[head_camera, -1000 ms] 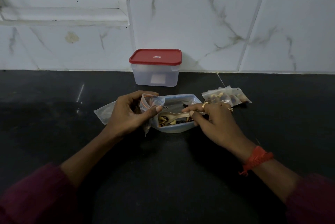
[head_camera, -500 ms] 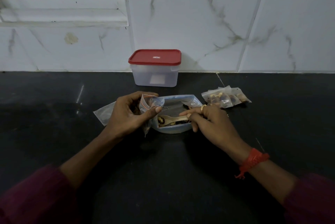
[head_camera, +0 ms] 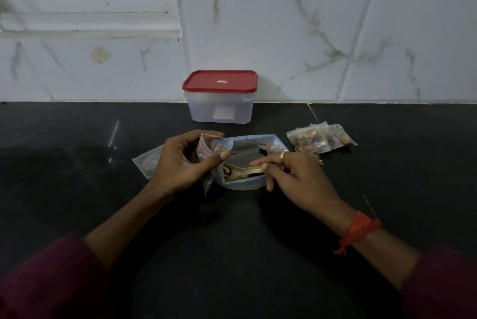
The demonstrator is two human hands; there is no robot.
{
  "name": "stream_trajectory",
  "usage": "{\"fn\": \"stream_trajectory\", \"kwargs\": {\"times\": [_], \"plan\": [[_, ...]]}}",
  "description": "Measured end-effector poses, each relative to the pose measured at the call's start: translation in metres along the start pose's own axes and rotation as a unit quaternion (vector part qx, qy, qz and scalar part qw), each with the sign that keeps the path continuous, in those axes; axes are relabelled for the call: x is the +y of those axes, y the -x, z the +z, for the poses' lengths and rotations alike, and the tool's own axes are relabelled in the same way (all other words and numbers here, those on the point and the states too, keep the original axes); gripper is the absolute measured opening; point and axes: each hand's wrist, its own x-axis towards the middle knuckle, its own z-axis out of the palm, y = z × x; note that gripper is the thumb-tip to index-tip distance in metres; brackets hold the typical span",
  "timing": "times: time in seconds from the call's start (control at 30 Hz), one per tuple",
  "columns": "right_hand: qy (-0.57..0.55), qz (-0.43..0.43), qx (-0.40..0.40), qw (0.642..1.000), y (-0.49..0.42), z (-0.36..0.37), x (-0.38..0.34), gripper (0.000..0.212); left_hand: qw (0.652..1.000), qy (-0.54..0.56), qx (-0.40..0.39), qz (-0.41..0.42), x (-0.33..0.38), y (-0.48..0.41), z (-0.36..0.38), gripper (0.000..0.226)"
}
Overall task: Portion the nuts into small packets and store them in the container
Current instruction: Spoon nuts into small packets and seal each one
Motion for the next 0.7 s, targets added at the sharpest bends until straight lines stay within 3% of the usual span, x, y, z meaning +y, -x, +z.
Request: {"fn": "stream_trajectory", "kwargs": {"times": [0.13, 0.33, 0.53, 0.7], "plan": [[-0.026, 0.031, 0.043, 0.998, 0.001, -0.002, -0.002, 0.050, 1.000, -0.002, 0.001, 0.003, 0.000, 0.000, 0.000, 0.044], [-0.058, 0.056, 0.067, 0.994, 0.000, -0.009, 0.001, 0.029, 1.000, 0.000, -0.006, 0.002, 0.000, 0.001, 0.000, 0.045], [-0.084, 0.079, 0.126, 0.985, -0.004, -0.020, 0.005, 0.030, 1.000, 0.004, -0.008, -0.007, -0.001, 0.001, -0.001, 0.047], [-0.124, 0.028, 0.177, 0.976, -0.003, -0.021, 0.001, 0.032, 1.000, -0.007, -0.011, -0.007, -0.003, 0.001, -0.002, 0.055]]}}
